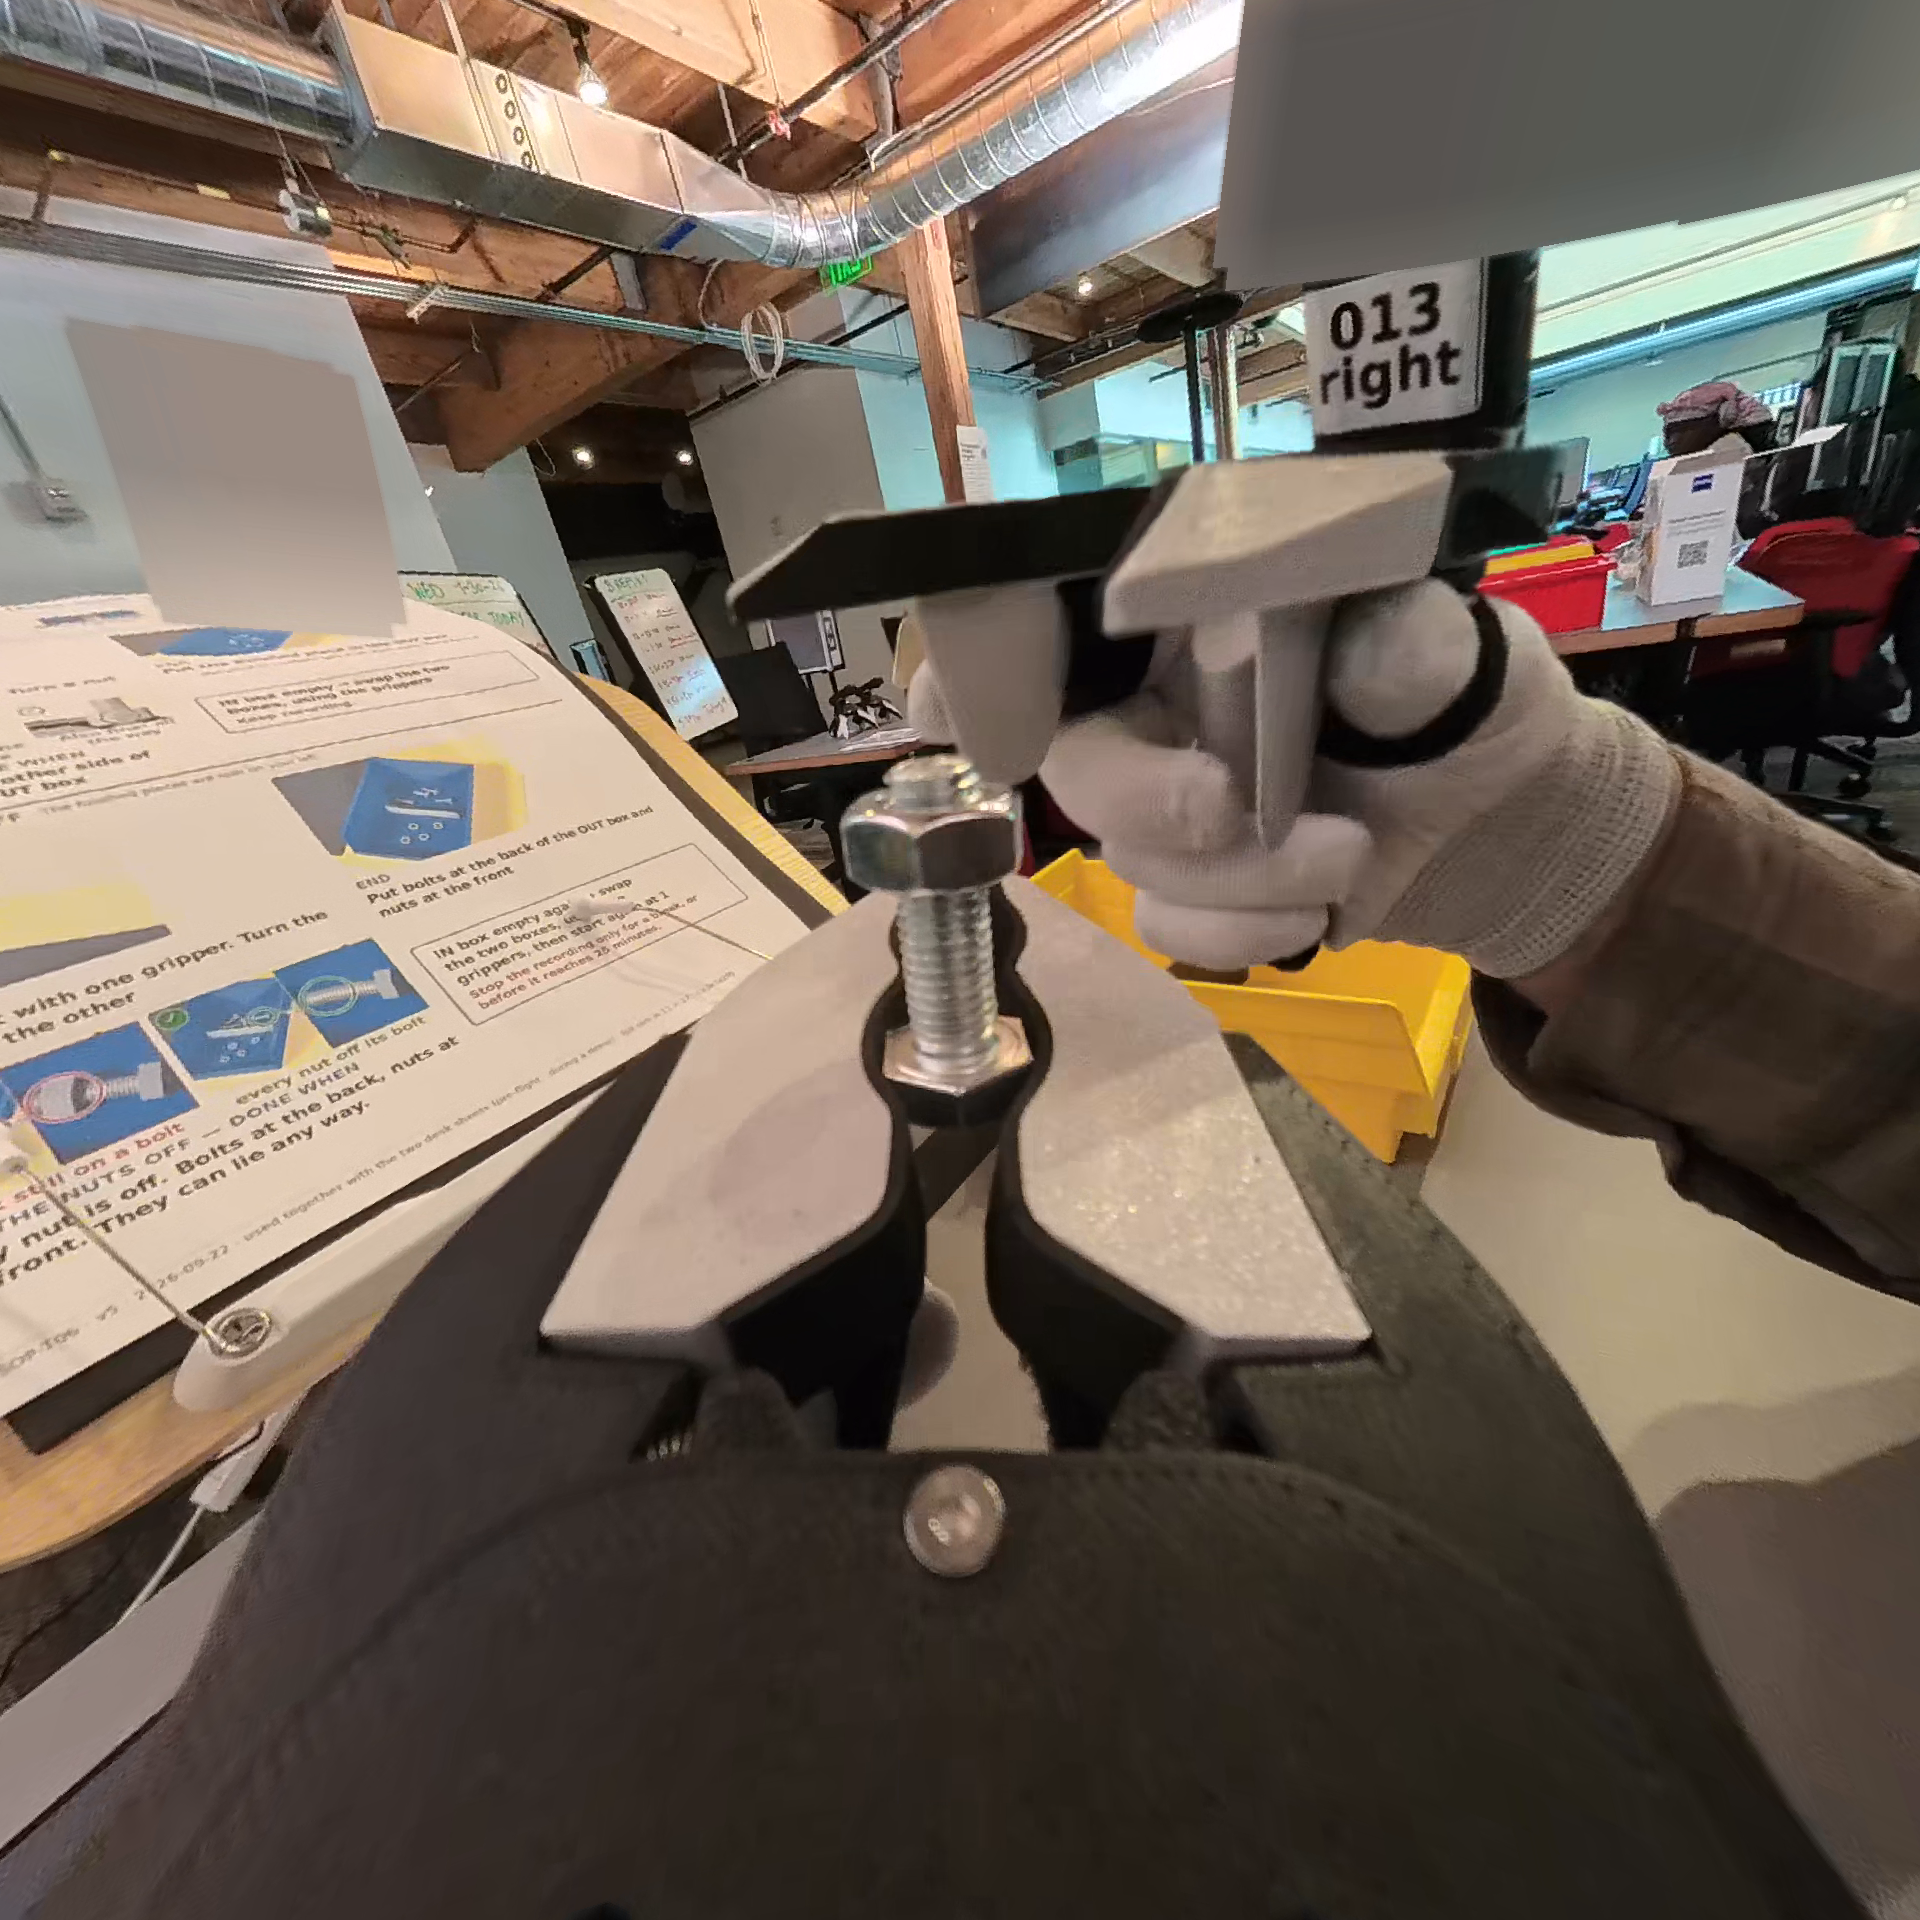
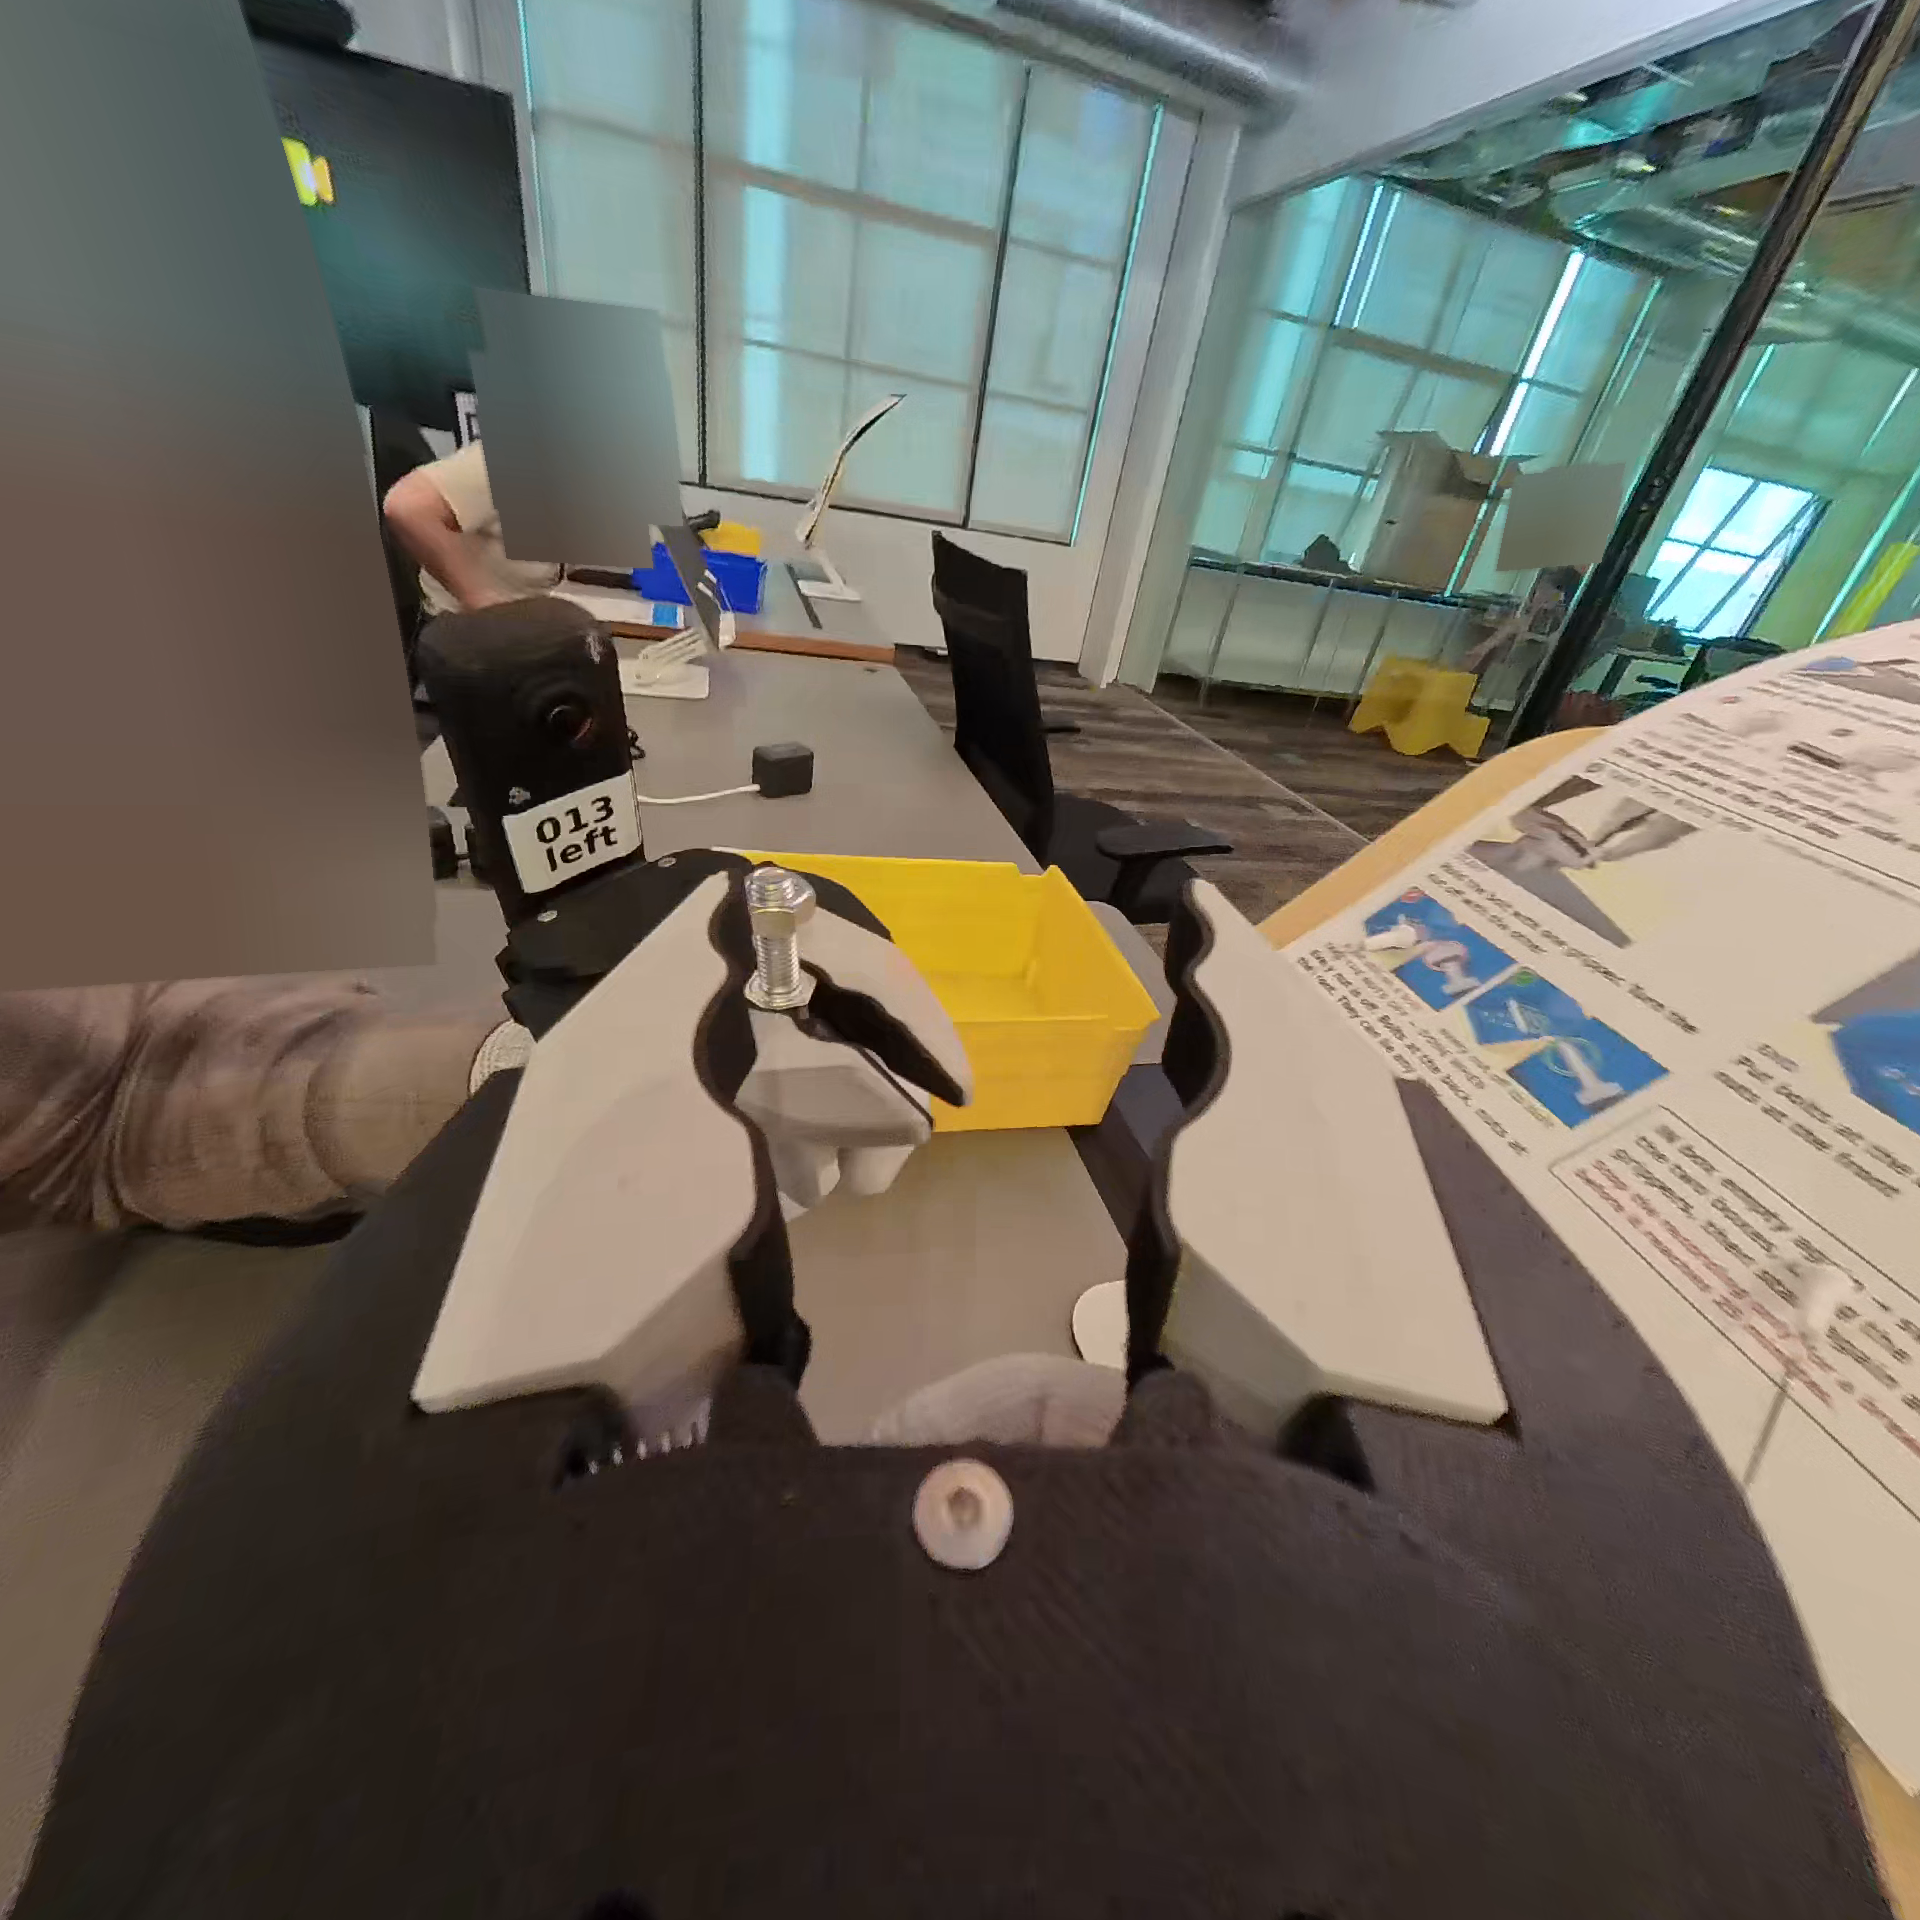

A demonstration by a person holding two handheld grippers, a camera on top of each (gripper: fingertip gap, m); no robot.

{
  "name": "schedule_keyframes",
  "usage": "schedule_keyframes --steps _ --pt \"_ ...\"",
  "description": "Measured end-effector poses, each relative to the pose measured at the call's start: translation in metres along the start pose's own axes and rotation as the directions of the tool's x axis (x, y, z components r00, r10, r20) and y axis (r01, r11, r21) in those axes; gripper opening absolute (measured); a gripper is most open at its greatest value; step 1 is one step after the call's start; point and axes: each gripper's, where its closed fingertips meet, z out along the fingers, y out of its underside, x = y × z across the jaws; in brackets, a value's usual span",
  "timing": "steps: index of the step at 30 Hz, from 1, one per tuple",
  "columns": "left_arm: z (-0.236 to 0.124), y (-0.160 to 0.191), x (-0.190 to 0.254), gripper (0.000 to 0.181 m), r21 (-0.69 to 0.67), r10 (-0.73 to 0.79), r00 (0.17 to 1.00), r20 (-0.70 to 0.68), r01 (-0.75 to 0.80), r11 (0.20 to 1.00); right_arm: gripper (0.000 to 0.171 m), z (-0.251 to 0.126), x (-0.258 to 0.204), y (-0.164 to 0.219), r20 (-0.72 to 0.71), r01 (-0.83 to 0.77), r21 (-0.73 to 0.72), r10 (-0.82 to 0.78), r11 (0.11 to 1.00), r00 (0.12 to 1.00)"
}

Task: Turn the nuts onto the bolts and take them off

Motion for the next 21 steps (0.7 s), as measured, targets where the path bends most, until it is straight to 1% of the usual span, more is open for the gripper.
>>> schedule_keyframes --steps 3,7,8,9,10,11,12,13,15,17,19,21 --pt "0.0 -0.002 0.001 0.01 0.0 0.007 1.0 0.002 -0.007 1.0 0.081 0.014 -0.011 0.01 0.03 0.005 -0.034 -0.004 0.999 1.0" --pt "-0.002 -0.004 0.001 0.01 0.009 0.006 1.0 -0.001 -0.006 1.0 0.081 0.02 -0.013 0.016 0.035 0.014 -0.063 -0.012 0.998 0.999" --pt "-0.003 -0.006 0.001 0.01 0.019 0.01 1.0 -0.002 -0.01 1.0 0.077 0.019 0.0 0.017 -0.039 -0.005 -0.061 0.003 0.998 0.999" --pt "-0.003 -0.008 0.005 0.01 0.022 0.03 0.999 -0.018 -0.03 0.999 0.045 0.008 0.041 0.018 -0.262 -0.064 -0.043 0.05 0.997 0.964" --pt "-0.003 -0.009 0.006 0.009 0.011 0.053 0.999 -0.013 -0.052 0.999 0.046 -0.003 0.059 0.016 -0.318 -0.102 0.015 0.102 0.995 0.943" --pt "-0.002 -0.011 0.008 0.009 0.014 0.053 0.998 -0.016 -0.052 0.999 0.048 -0.005 0.056 0.018 -0.267 -0.127 0.022 0.129 0.992 0.955" --pt "-0.002 -0.011 0.009 0.009 0.02 0.038 0.999 -0.025 -0.037 0.999 0.055 -0.005 0.046 0.016 -0.204 -0.112 0.015 0.113 0.994 0.972" --pt "-0.002 -0.009 0.008 0.009 0.016 0.031 0.999 -0.023 -0.031 0.999 0.063 -0.005 0.033 0.008 -0.135 -0.093 0.041 0.098 0.995 0.986" --pt "-0.001 -0.003 0.005 0.01 0.003 0.022 1.0 -0.019 -0.022 1.0 0.071 -0.001 0.005 -0.001 -0.013 -0.062 0.049 0.062 0.997 0.998" --pt "-0.001 -0.003 0.005 0.009 0.006 0.013 1.0 -0.017 -0.013 1.0 0.08 0.006 -0.008 0.005 0.016 -0.008 -0.006 0.008 1.0 1.0" --pt "0.0 -0.004 0.007 0.01 0.002 0.028 0.999 -0.019 -0.028 1.0 0.08 0.012 -0.018 0.008 0.047 0.005 -0.02 -0.004 1.0 0.999" --pt "-0.001 -0.005 0.008 0.01 0.006 0.029 0.999 -0.02 -0.029 1.0 0.079 0.017 -0.018 0.011 0.033 0.02 -0.034 -0.019 0.999 0.999"
